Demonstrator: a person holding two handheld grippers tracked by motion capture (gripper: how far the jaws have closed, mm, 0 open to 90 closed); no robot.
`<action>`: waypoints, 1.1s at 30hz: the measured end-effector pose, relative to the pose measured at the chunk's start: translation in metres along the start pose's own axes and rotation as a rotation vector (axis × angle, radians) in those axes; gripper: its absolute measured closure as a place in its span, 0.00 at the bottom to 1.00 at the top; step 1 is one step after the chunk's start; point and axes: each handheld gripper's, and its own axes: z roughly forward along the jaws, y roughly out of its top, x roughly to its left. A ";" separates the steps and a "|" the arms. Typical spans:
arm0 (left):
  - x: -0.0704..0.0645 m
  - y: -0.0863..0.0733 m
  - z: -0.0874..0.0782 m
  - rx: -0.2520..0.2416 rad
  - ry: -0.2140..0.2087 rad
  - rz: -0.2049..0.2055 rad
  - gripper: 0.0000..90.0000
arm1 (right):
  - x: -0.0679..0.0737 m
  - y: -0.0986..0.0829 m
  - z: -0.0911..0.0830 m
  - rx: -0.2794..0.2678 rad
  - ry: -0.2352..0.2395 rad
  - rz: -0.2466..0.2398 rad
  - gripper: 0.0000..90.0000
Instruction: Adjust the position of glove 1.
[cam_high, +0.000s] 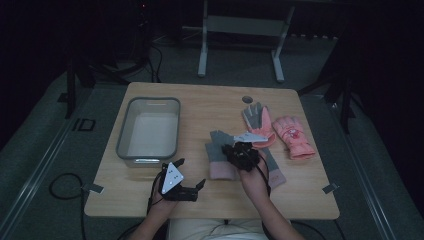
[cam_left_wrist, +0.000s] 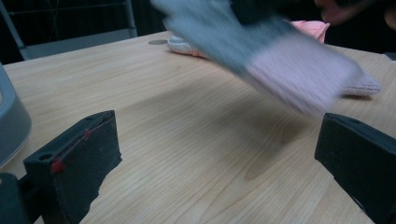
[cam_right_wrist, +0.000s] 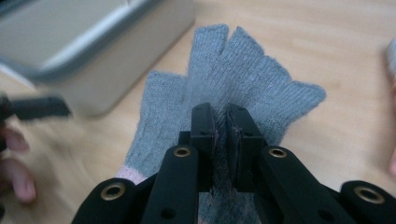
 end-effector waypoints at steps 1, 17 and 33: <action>0.000 0.000 0.000 0.001 0.000 0.002 0.00 | 0.000 -0.006 0.001 0.009 -0.001 0.000 0.91; -0.001 0.000 0.000 0.003 0.004 0.007 0.00 | -0.010 -0.060 0.042 0.108 -0.045 0.048 0.85; -0.001 0.000 0.000 0.003 0.002 0.008 0.00 | -0.010 -0.061 0.051 0.054 -0.102 0.060 0.72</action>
